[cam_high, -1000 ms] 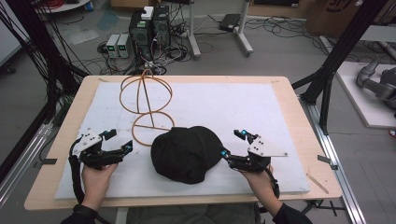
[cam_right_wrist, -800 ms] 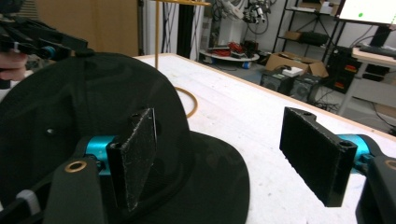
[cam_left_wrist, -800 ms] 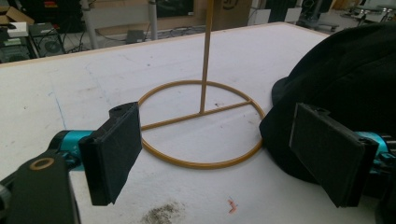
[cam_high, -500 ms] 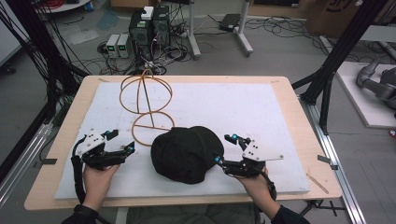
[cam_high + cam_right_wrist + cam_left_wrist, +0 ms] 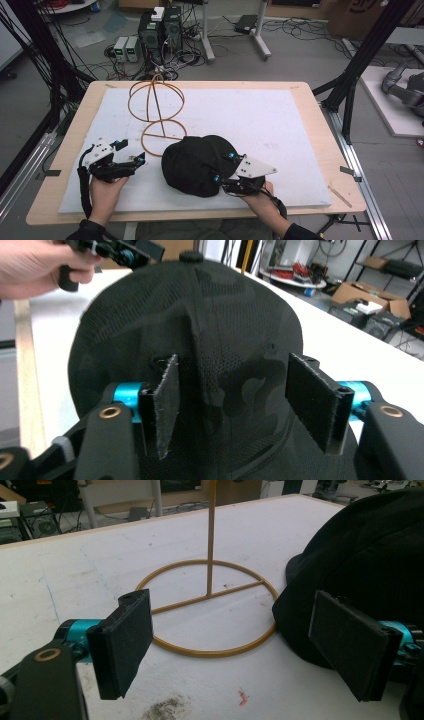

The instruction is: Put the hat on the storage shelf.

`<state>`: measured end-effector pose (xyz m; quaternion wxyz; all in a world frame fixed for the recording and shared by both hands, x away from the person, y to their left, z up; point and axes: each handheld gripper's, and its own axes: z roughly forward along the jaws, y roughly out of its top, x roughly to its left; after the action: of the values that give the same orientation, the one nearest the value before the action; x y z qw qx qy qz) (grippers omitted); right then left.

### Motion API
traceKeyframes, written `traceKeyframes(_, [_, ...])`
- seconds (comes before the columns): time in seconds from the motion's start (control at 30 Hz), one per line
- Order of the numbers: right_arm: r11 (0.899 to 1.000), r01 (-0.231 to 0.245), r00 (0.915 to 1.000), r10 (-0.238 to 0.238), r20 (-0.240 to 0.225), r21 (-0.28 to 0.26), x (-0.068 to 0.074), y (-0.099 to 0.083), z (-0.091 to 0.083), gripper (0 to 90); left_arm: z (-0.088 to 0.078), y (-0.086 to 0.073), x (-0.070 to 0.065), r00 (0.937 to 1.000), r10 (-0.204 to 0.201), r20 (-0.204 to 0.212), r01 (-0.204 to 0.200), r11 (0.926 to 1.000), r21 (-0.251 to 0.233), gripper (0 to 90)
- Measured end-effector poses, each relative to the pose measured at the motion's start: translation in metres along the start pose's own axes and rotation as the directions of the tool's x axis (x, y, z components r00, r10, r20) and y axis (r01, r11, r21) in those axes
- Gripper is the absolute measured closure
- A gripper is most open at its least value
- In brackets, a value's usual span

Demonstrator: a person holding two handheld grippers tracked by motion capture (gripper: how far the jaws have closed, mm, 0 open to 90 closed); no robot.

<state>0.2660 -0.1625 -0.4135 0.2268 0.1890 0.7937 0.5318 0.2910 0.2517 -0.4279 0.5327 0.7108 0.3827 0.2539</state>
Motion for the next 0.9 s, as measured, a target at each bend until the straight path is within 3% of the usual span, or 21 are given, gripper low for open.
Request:
traceKeyframes(0.2, [0.999,-0.007,0.9994,0.008,-0.033,0.040,-0.0005,-0.0009,0.0033,54.8,0.0017,-0.0003,-0.0015,0.9999,-0.001,0.014,0.001,1.0000,0.008,18.0])
traceKeyframes(0.57, [0.998,0.008,0.9992,-0.006,-0.040,0.057,0.0001,0.0003,0.0036,63.6,0.0038,-0.0003,-0.0031,0.9997,0.009,0.022,-0.009,0.9998,0.019,18.0])
traceKeyframes(0.77, [0.998,-0.003,0.9991,0.005,-0.042,0.058,-0.0016,-0.0001,0.0046,59.3,0.0038,0.0001,-0.0034,0.9996,0.015,0.022,-0.016,0.9996,0.021,18.1])
traceKeyframes(0.9, [0.998,0.011,0.9992,-0.008,-0.039,0.064,0.0003,0.0001,0.0051,63.4,0.0038,0.0003,-0.0033,0.9996,0.015,0.025,-0.015,0.9997,0.021,18.2])
